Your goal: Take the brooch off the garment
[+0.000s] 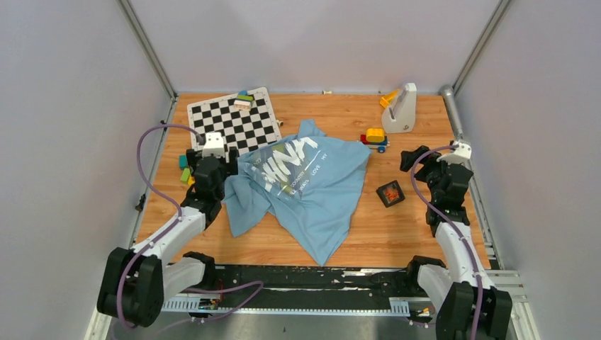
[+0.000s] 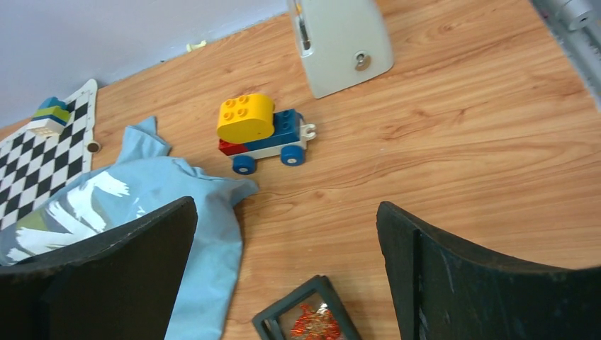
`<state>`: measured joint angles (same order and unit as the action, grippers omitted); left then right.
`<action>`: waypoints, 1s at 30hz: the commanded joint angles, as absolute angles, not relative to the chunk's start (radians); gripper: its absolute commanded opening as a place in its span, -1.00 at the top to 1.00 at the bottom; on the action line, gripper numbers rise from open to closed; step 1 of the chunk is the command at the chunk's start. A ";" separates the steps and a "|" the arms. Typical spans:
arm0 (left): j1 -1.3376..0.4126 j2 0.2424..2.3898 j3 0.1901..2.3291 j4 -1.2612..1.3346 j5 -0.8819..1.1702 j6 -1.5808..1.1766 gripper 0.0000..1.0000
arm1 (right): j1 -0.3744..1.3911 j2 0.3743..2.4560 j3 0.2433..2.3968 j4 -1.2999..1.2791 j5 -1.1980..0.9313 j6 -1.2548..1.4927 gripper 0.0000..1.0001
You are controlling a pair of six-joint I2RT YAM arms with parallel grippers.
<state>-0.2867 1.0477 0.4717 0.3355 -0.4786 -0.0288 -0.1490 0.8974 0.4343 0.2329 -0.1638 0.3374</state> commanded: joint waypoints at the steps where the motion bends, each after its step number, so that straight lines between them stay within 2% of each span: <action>1: -0.179 1.104 0.376 0.627 -0.420 0.028 -0.99 | -0.254 0.889 0.357 0.417 -0.298 0.243 -1.00; 4: -0.133 1.163 0.340 0.715 -0.359 0.036 -0.99 | -0.272 0.915 0.328 0.460 -0.301 0.199 -1.00; 10: -0.074 1.352 0.306 0.953 -0.301 0.030 -0.98 | -0.247 0.995 0.210 0.711 -0.206 0.198 -1.00; 13: -0.046 1.394 0.296 0.995 -0.256 0.007 -0.98 | -0.212 1.119 0.203 0.833 -0.117 0.215 -0.98; 17: -0.041 1.412 0.280 1.041 -0.247 0.006 -1.00 | -0.146 1.339 0.233 0.962 -0.184 0.135 -0.93; 20: -0.041 1.414 0.280 1.046 -0.248 0.006 -1.00 | -0.057 1.411 0.178 1.137 -0.028 0.066 -0.99; 23: -0.040 1.413 0.281 1.040 -0.248 0.006 -0.94 | -0.065 1.399 0.203 1.079 -0.010 0.085 -0.97; 24: -0.041 1.413 0.280 1.042 -0.249 0.006 -0.96 | -0.063 1.387 0.205 1.058 -0.010 0.088 -0.88; 25: -0.041 1.413 0.280 1.043 -0.250 0.006 -0.99 | -0.060 1.377 0.199 1.051 -0.016 0.086 -0.98; 30: -0.041 1.413 0.280 1.044 -0.248 0.006 -1.00 | -0.059 1.382 0.219 1.014 -0.039 0.075 -1.00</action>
